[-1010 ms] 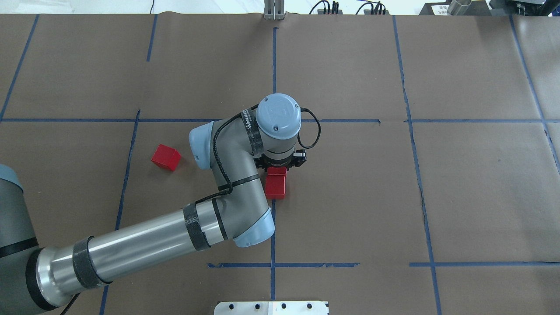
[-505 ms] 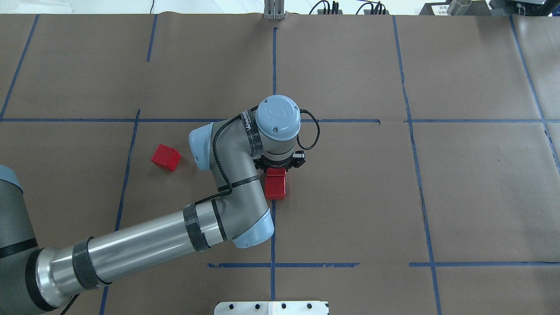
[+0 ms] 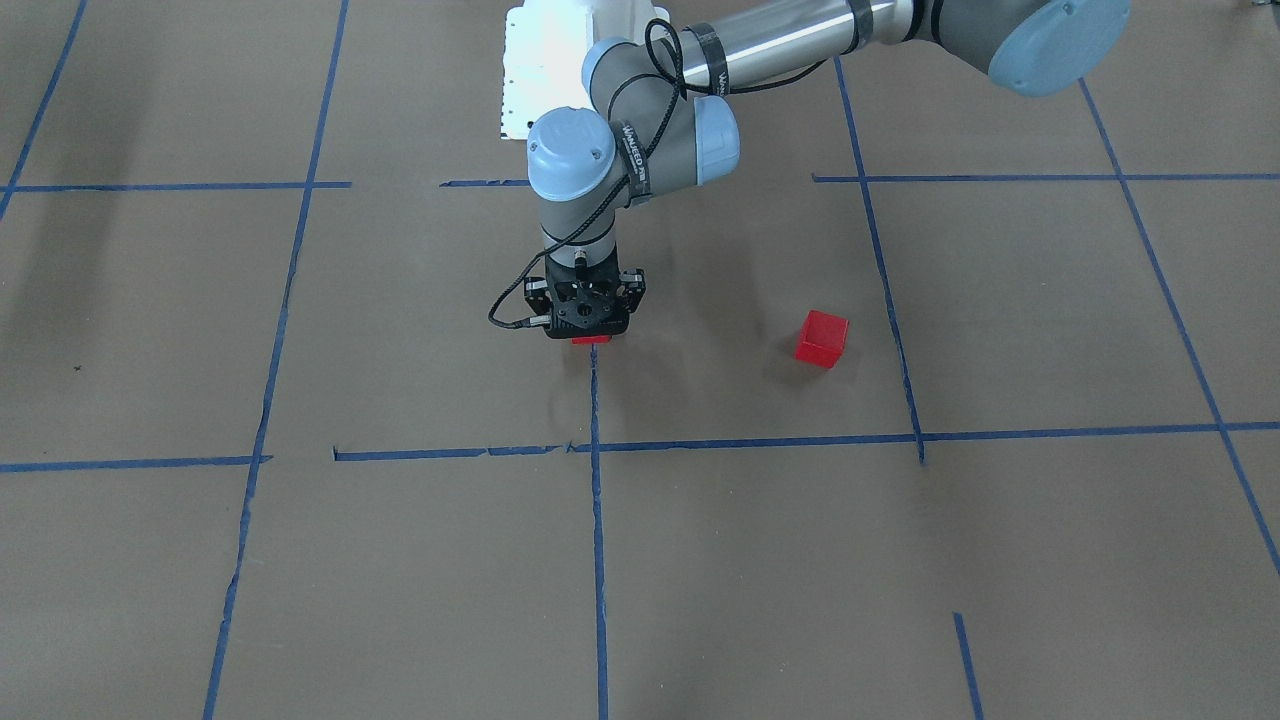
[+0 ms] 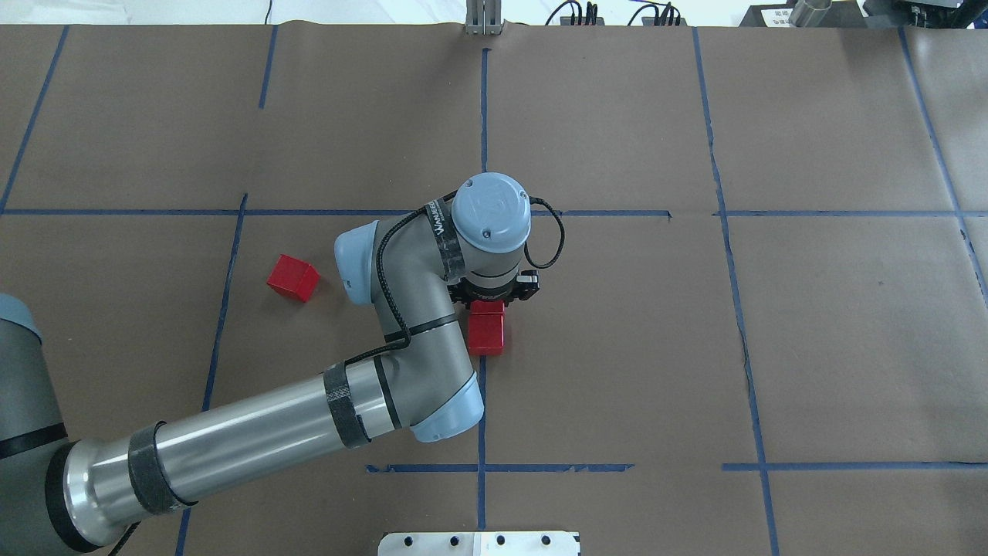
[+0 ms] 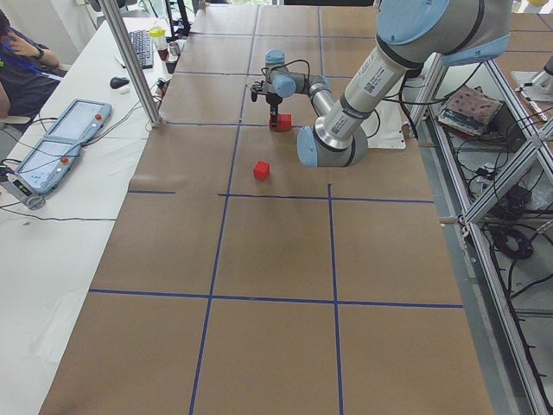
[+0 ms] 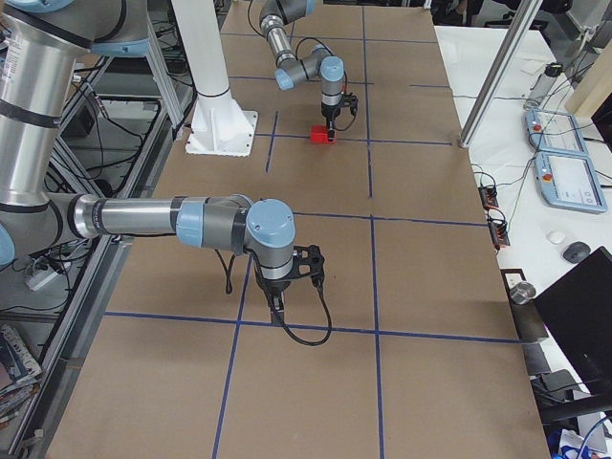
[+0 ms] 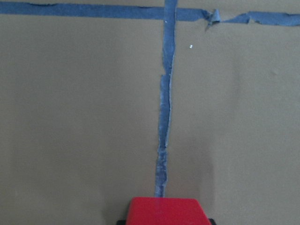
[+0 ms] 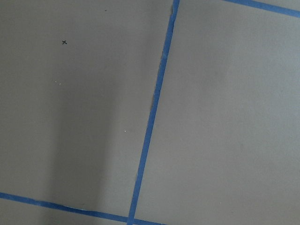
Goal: Form red blocks into L shape at center
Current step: 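Place the cube with the left gripper just farther from the robot than the center cube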
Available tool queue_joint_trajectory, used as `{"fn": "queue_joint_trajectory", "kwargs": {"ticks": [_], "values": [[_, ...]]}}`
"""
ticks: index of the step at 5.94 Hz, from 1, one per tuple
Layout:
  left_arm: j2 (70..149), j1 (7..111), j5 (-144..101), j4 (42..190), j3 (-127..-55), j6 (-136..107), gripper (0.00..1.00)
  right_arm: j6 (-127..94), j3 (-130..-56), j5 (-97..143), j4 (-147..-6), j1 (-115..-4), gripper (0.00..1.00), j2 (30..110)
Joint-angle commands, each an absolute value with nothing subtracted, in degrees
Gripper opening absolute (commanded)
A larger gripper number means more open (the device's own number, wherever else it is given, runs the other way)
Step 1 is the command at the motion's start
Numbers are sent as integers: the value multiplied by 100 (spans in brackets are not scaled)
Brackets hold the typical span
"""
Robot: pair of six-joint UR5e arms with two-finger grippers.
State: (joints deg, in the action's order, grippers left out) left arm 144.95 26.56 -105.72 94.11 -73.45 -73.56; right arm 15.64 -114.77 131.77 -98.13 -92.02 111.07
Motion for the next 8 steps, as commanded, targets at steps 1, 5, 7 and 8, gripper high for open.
{"fn": "queue_joint_trajectory", "kwargs": {"ticks": [1, 5, 7, 8], "values": [[14493, 2628, -10573, 9404, -7348, -7356, 28, 1564, -11470, 13175, -9809, -9202, 100, 11101], [14484, 2637, -10573, 9404, -7348, -7356, 43, 1564, -11470, 13175, -9809, -9202, 100, 11101], [14476, 2645, -10573, 9413, -7348, -7321, 45, 1564, -11470, 13175, -9809, -9202, 100, 11101], [14476, 2646, -10573, 9413, -7348, -7321, 45, 1564, -11470, 13175, -9809, -9202, 100, 11101]]}}
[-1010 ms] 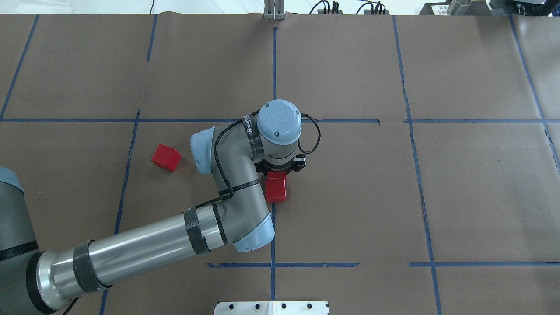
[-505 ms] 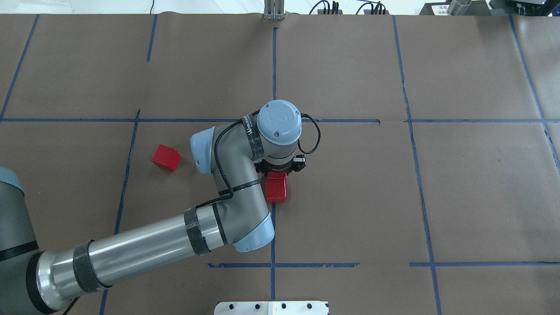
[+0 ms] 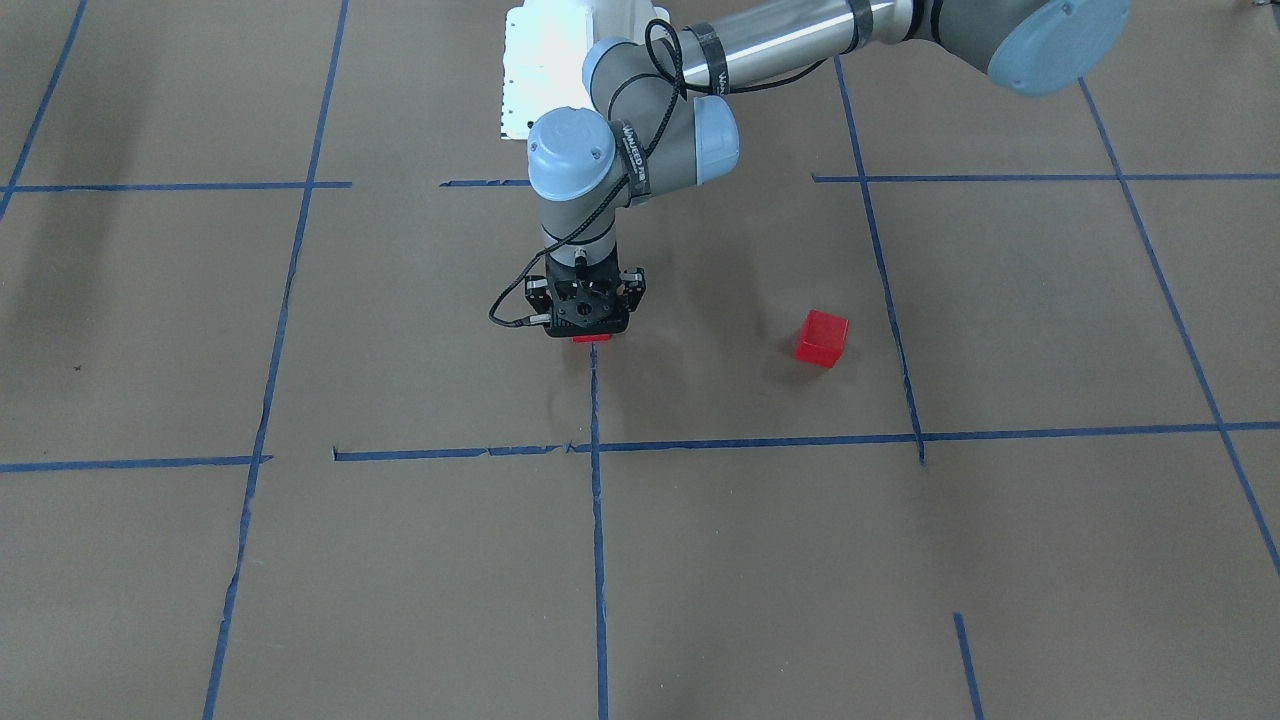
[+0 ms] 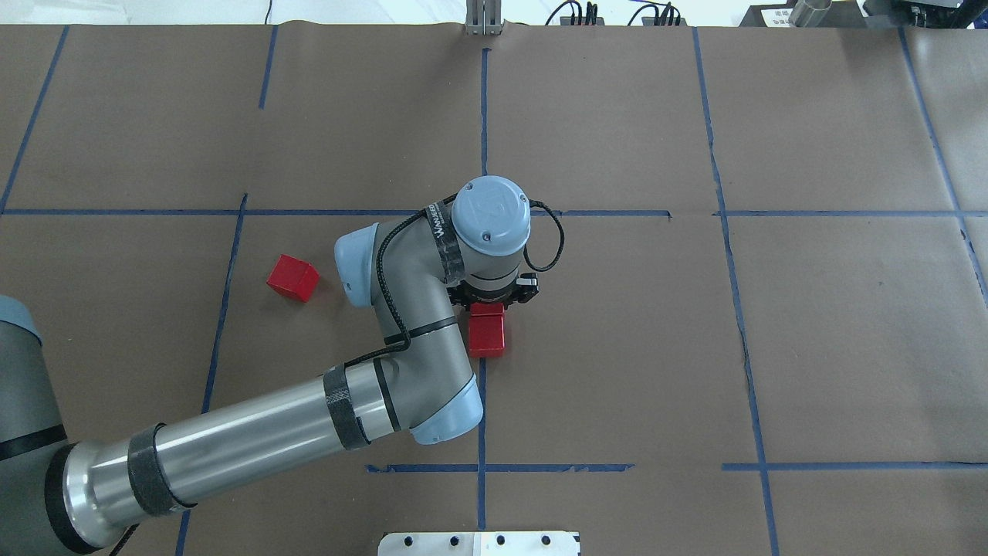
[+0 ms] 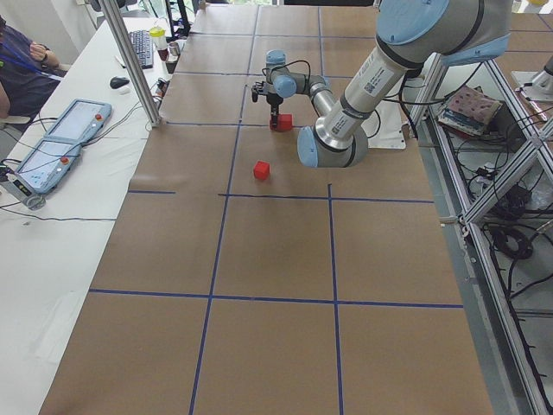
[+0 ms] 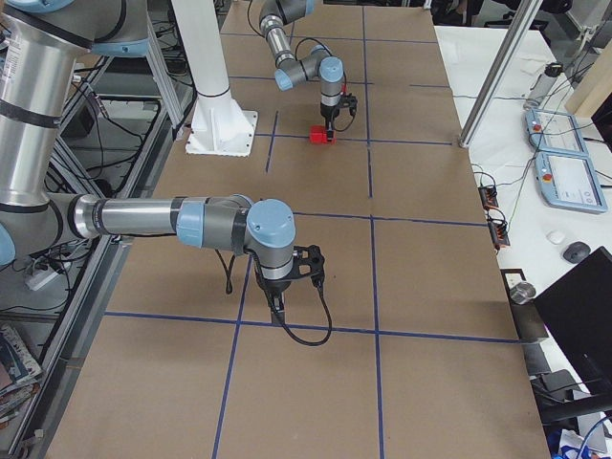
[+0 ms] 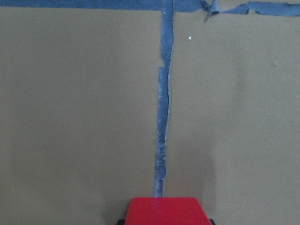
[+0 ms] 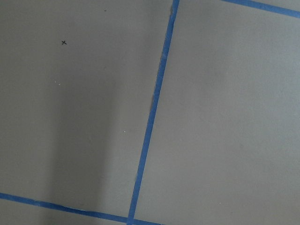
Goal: Form red blocks into L shape at center
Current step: 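Open the left gripper and move it back toward the last red cube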
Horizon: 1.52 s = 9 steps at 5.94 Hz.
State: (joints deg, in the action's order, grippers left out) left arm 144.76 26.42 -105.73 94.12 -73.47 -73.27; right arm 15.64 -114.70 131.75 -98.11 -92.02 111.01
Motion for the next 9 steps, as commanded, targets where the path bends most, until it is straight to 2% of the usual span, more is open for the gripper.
{"fn": "queue_joint_trajectory", "kwargs": {"ticks": [1, 2, 3, 4, 6, 8, 9], "values": [[14467, 2646, -10573, 9413, -7348, -7313, 46, 1564, -11470, 13175, -9809, -9202, 100, 11101], [14467, 2646, -10573, 9422, -7348, -7313, 56, 1564, -11470, 13175, -9809, -9202, 100, 11101], [14467, 2646, -10573, 9431, -7356, -7278, 80, 1564, -11470, 13175, -9809, -9202, 100, 11092], [14467, 2646, -10573, 9431, -7356, -7269, 98, 1564, -11470, 13175, -9817, -9202, 100, 11092], [14484, 2715, -10591, 9396, -7478, -7225, 100, 1564, -11487, 13175, -9809, -9202, 100, 11083], [14406, 3214, -11105, 9230, -7979, -6998, 100, 1556, -11487, 13175, -9809, -9202, 100, 11074], [13953, 3530, -11423, 9081, -8529, -6535, 100, 1556, -11496, 13175, -9809, -9202, 100, 11074]]}}
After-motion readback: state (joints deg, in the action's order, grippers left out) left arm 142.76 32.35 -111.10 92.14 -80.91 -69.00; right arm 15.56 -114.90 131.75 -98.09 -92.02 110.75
